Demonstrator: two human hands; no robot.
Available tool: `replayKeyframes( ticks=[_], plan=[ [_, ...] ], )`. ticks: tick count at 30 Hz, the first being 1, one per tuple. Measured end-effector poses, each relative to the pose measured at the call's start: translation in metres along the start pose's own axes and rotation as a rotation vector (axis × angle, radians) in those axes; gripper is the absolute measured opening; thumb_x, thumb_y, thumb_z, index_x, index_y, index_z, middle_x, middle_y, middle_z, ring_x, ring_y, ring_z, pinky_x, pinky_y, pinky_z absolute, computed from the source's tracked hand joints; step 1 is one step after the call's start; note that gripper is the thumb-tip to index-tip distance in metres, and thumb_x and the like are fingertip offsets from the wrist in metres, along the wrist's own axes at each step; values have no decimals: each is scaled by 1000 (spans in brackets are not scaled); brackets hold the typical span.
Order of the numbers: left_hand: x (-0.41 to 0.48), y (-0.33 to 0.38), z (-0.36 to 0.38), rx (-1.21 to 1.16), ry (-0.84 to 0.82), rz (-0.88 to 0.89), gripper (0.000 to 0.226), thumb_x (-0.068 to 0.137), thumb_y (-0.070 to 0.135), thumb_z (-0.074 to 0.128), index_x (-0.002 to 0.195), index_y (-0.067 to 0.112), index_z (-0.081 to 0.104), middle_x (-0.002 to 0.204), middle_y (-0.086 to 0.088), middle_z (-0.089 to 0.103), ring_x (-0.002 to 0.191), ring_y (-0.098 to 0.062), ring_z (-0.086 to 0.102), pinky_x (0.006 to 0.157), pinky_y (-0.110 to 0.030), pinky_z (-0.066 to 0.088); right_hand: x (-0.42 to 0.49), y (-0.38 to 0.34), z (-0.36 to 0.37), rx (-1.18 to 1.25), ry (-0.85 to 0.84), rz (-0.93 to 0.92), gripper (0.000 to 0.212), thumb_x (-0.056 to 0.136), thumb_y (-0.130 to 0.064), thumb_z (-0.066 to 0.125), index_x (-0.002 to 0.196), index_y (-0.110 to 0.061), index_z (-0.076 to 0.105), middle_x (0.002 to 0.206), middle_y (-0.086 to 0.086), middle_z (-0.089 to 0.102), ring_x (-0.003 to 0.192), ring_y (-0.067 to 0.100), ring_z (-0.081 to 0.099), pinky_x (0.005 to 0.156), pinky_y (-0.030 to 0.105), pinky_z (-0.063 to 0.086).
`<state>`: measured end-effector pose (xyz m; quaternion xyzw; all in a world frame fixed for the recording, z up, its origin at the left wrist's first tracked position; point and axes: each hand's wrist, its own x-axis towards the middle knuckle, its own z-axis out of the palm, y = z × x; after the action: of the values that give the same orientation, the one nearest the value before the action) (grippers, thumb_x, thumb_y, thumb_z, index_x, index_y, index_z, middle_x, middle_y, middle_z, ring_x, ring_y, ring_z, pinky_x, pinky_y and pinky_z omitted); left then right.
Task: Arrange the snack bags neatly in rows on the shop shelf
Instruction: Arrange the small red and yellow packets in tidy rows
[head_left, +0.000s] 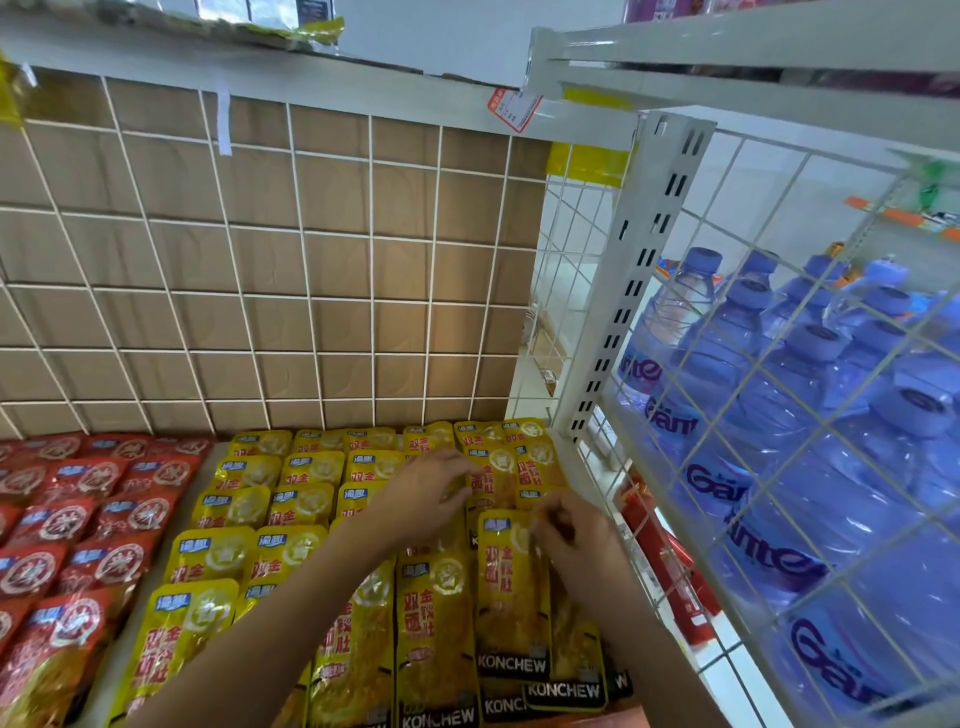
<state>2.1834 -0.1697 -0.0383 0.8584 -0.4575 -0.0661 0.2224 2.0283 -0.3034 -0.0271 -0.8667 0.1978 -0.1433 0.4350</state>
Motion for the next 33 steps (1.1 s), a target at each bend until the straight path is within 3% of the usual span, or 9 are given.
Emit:
replayKeyframes(
  ticks=[4, 9, 13, 16, 22, 27, 30, 33],
  plan=[
    [-3, 4, -2, -3, -7, 6, 34, 96, 28, 45, 129, 24, 51, 131, 4, 50, 122, -15, 45, 102, -30, 34, 2, 7, -13, 43, 79, 139, 17, 89, -11, 56, 81, -26, 55, 82, -13, 63, 76, 7, 58, 62, 24, 40],
    [-8, 14, -5, -9, -62, 59, 29, 96, 31, 47, 123, 27, 55, 129, 5, 53, 123, -14, 43, 104, -31, 34, -5, 16, -27, -189, 147, 228, 14, 92, -17, 51, 87, -29, 54, 79, -14, 57, 73, 6, 54, 56, 19, 36],
    [-14, 27, -3, -44, -115, 154, 29, 91, 35, 55, 119, 28, 58, 125, 11, 56, 118, -5, 45, 103, -28, 35, -13, 17, -23, -178, 107, 281, 4, 90, -31, 56, 94, -30, 55, 83, -9, 61, 74, 9, 58, 63, 27, 48],
    [-16, 35, 5, -5, -190, 201, 38, 86, 41, 61, 122, 29, 56, 126, 11, 54, 119, -6, 43, 102, -26, 31, -19, 14, -21, -171, 97, 281, 17, 86, -39, 60, 100, -33, 53, 83, -12, 60, 78, 12, 60, 70, 32, 50],
    [-14, 47, 9, 63, -253, 208, 61, 80, 43, 66, 134, 24, 43, 139, 5, 44, 131, -14, 33, 107, -27, 21, -27, 9, -18, -230, 121, 223, 25, 86, -39, 60, 107, -34, 48, 74, -15, 52, 71, 7, 54, 59, 25, 39],
    [-14, 50, 10, 34, -244, 206, 60, 80, 44, 67, 131, 22, 45, 134, 5, 46, 126, -14, 37, 101, -24, 25, -29, 10, -13, -174, 142, 209, 22, 88, -30, 60, 108, -33, 50, 70, -17, 49, 64, -5, 48, 50, 12, 31],
    [-18, 47, 12, -30, -209, 177, 56, 79, 47, 66, 127, 24, 47, 128, 7, 50, 118, -10, 43, 95, -22, 31, -26, 13, -18, -136, 140, 214, 22, 89, -27, 59, 109, -34, 51, 87, -12, 60, 76, 7, 59, 65, 27, 47],
    [-20, 41, 9, -86, -213, 135, 45, 79, 45, 67, 118, 26, 52, 111, 9, 57, 98, -7, 50, 84, -22, 39, -23, 17, -27, -170, 148, 219, 23, 91, -25, 57, 112, -33, 51, 96, -13, 54, 80, 7, 53, 63, 25, 39]
  ],
)
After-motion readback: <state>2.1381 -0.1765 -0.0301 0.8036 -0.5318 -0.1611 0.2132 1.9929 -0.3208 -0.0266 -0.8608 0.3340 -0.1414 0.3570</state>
